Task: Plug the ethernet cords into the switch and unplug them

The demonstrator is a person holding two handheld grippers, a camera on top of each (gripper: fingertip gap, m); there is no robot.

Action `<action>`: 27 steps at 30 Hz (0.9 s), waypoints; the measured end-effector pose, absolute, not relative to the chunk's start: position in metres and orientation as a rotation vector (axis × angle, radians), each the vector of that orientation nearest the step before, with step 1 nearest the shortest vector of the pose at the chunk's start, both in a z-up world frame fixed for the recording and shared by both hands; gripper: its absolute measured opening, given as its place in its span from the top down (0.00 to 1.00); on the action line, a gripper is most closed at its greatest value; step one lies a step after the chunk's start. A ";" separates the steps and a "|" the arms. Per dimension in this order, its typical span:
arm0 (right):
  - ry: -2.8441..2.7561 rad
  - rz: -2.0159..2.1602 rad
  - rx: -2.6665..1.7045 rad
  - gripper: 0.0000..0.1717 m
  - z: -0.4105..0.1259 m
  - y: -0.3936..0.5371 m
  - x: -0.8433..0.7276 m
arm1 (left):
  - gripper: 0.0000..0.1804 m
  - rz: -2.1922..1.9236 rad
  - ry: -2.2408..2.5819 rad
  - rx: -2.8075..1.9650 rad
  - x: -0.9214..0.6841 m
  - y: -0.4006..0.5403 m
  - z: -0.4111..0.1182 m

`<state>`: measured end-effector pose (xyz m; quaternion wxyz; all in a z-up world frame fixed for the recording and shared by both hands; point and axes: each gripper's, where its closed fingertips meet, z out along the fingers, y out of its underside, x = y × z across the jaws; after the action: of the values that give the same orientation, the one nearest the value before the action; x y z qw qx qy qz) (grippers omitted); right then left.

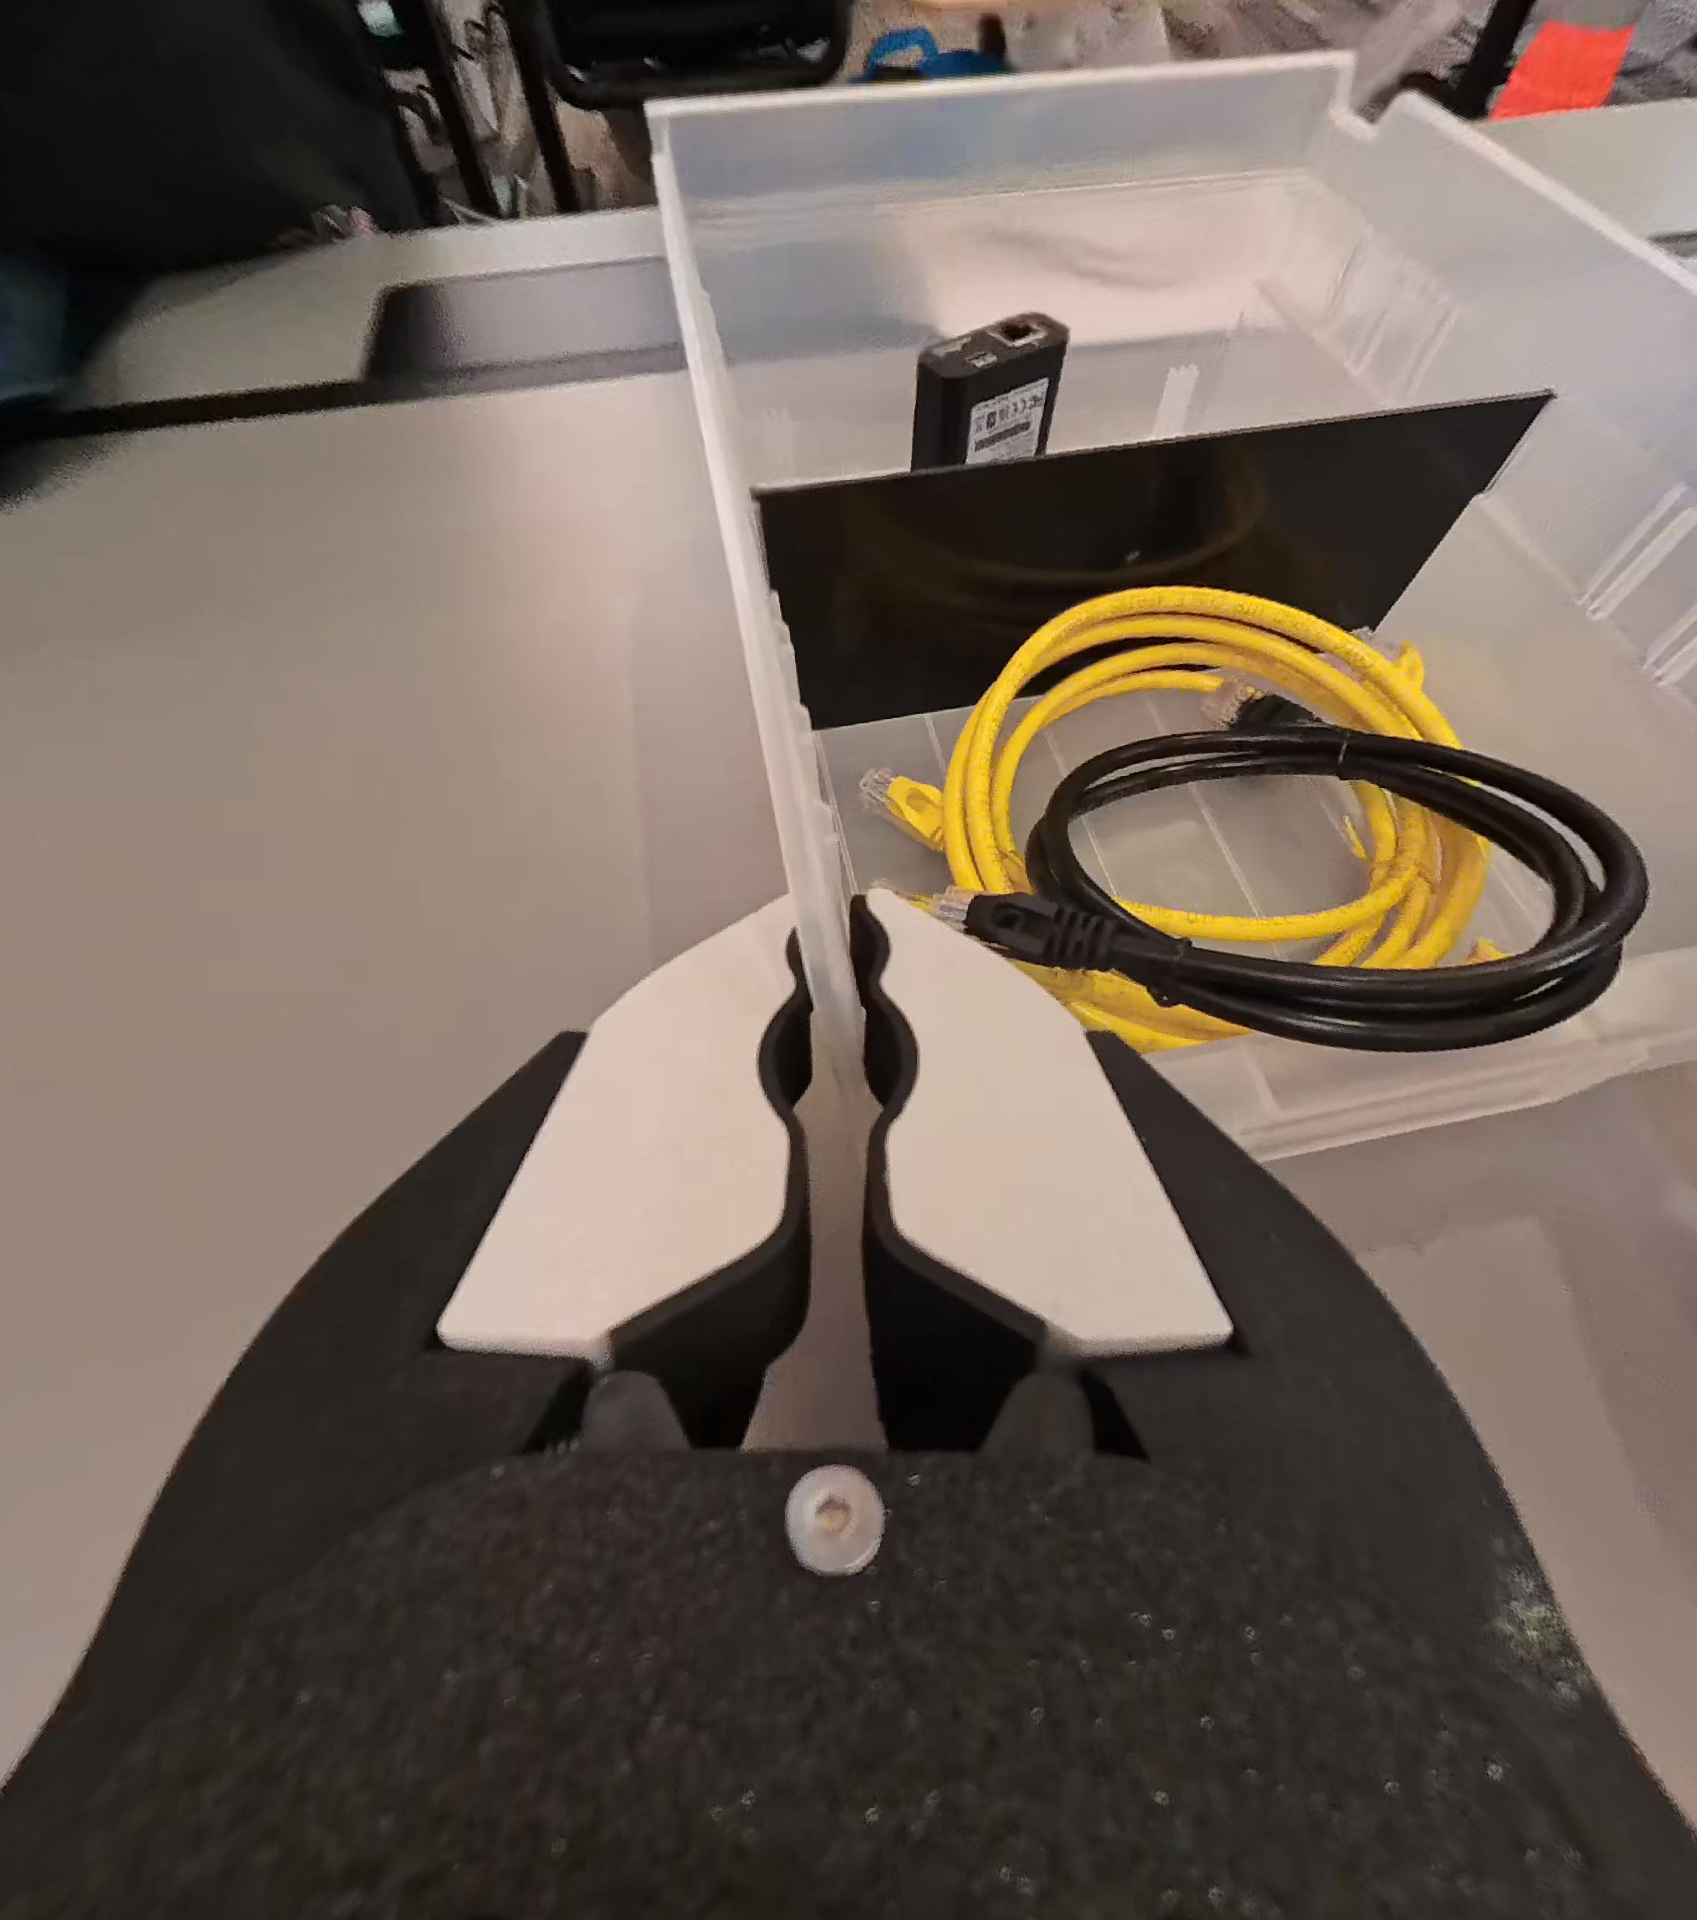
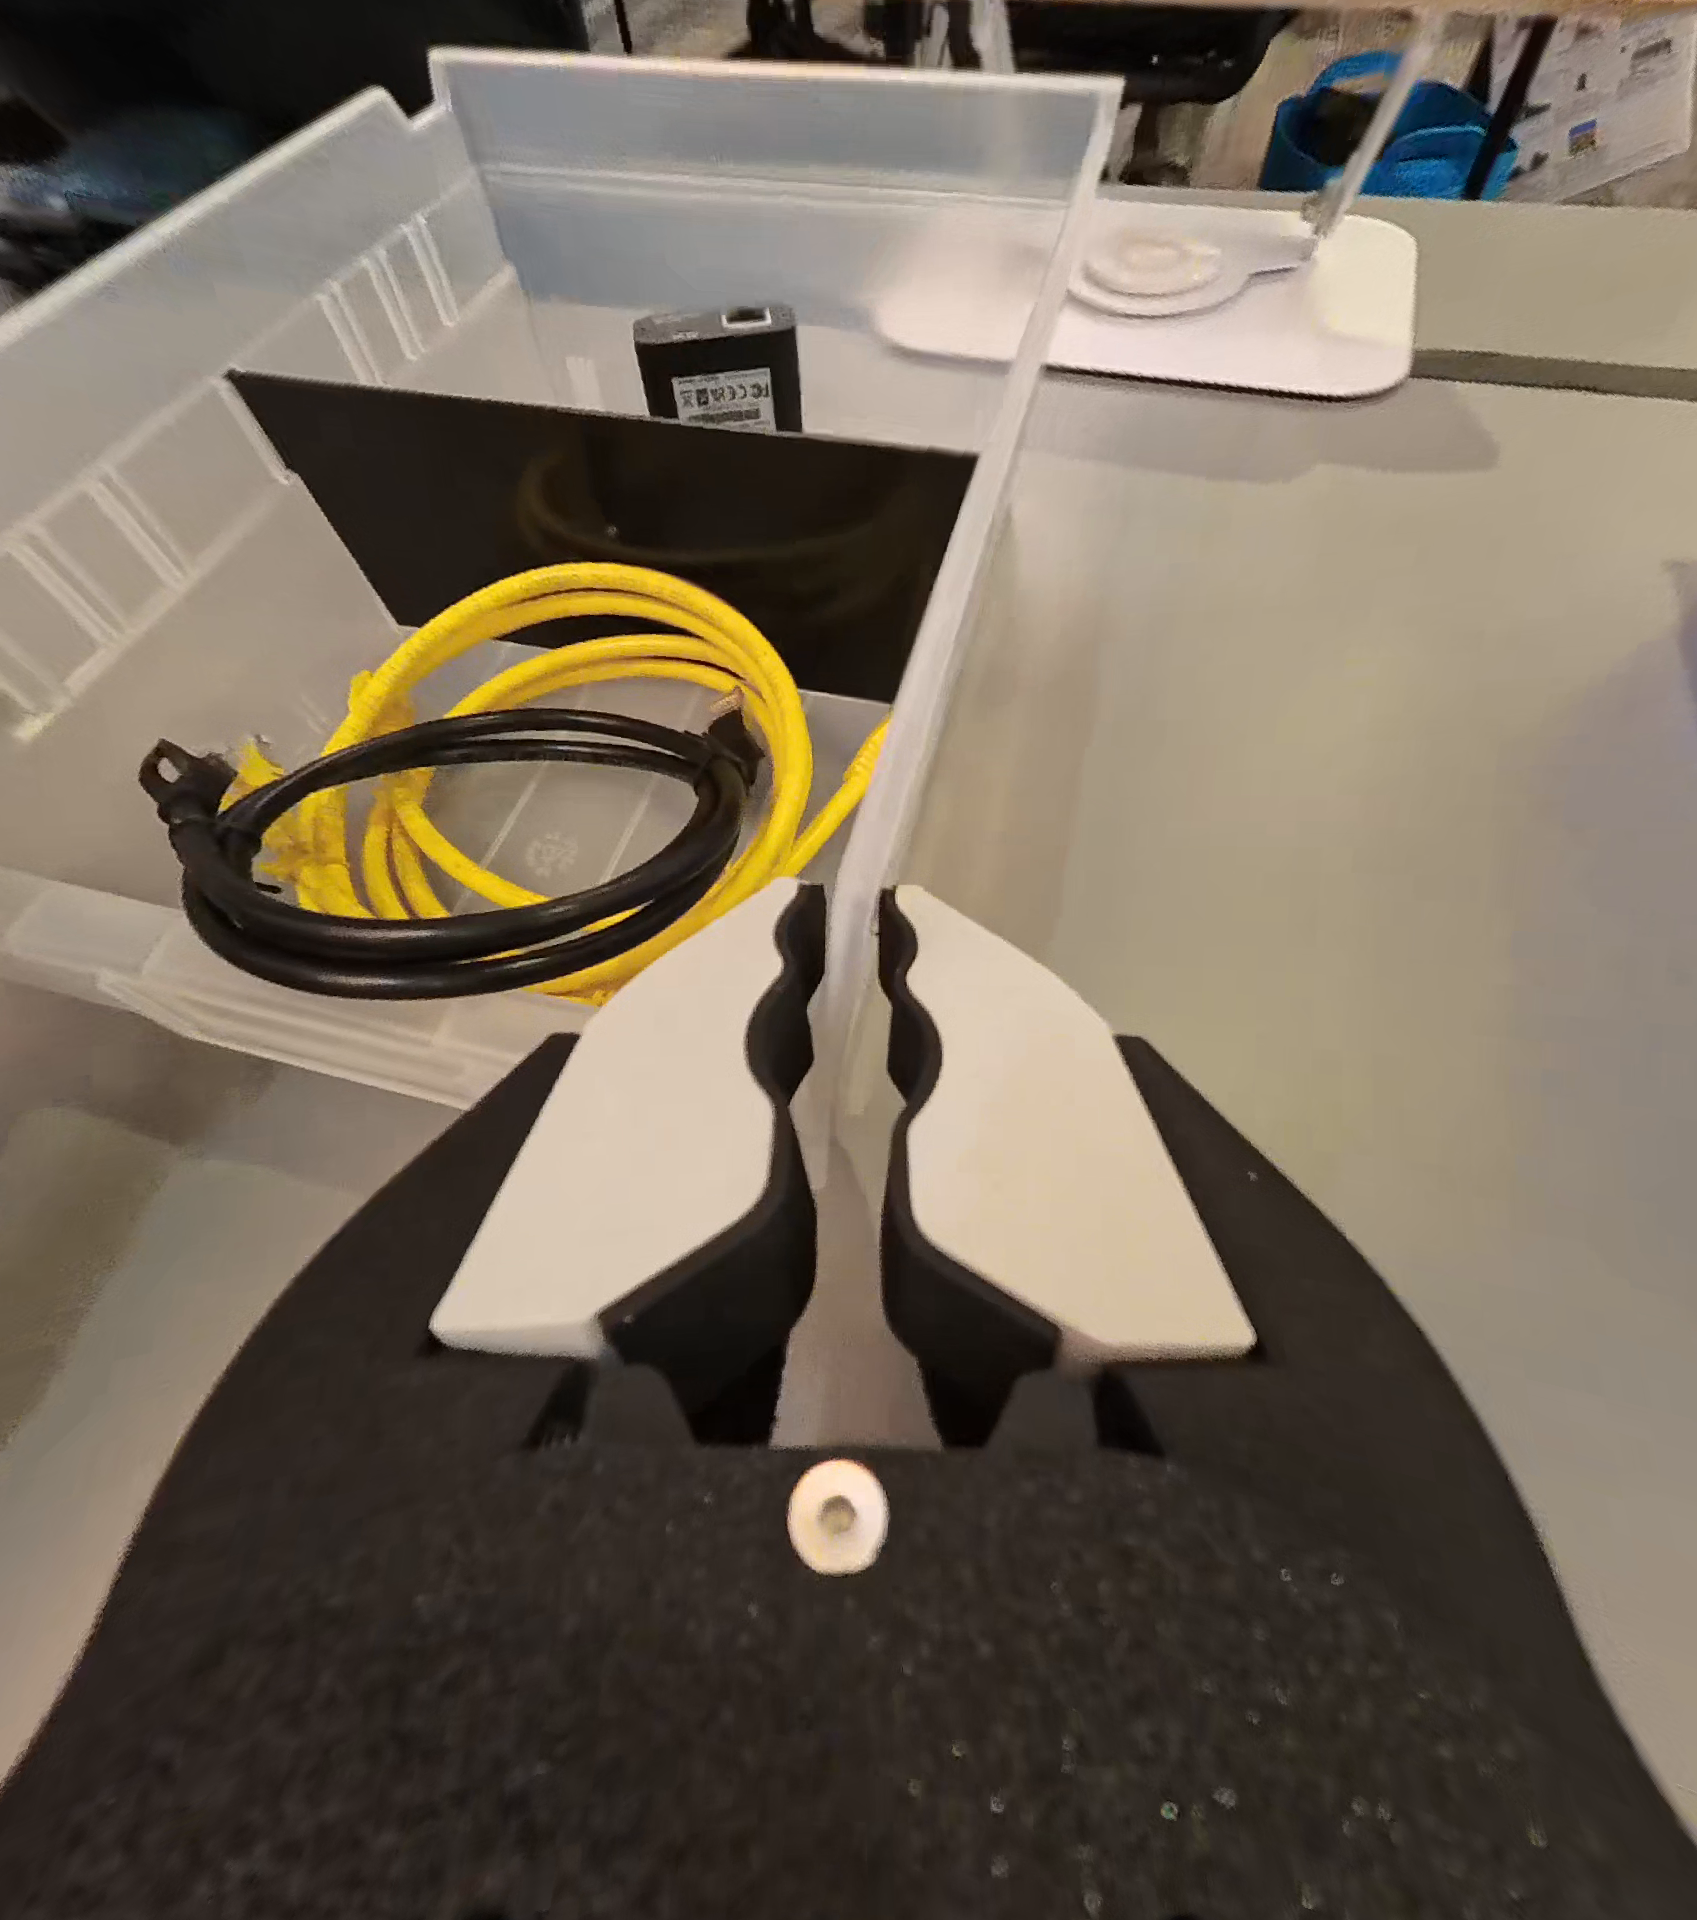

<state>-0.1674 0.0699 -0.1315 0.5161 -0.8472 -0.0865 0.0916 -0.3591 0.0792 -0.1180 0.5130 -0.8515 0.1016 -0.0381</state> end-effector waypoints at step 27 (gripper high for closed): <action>-0.415 0.342 -2.068 0.88 -0.138 0.102 -0.364 | 0.98 -0.189 -0.030 -2.036 -0.549 0.125 -0.129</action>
<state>-0.3640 0.1020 -0.1384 0.4815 -0.8482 -0.1703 0.1403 -0.5492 0.1247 -0.1288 0.5213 -0.8496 -0.0124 -0.0787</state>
